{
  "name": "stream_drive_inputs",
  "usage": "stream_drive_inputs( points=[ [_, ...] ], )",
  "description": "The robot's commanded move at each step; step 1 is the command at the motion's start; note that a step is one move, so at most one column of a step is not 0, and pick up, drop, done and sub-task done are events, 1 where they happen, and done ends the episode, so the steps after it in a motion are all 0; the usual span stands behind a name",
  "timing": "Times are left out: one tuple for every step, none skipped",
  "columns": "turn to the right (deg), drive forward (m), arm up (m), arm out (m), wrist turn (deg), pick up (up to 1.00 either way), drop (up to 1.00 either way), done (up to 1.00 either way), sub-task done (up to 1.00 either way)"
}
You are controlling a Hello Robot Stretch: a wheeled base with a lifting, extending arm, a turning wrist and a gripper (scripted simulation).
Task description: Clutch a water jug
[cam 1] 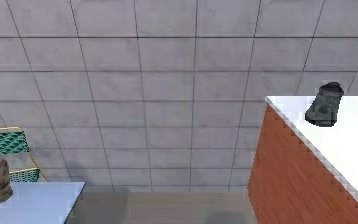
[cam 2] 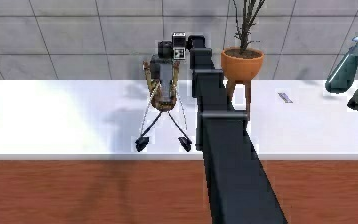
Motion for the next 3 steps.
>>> stream_drive_inputs(
  points=[
    [0.0,0.0,0.0,0.0,45.0,0.0,0.0,0.0,0.0],
    [0.0,0.0,0.0,0.0,45.0,0.0,0.0,0.0,0.0],
    [0.0,0.0,0.0,0.0,45.0,0.0,0.0,0.0,0.0]
  ],
)
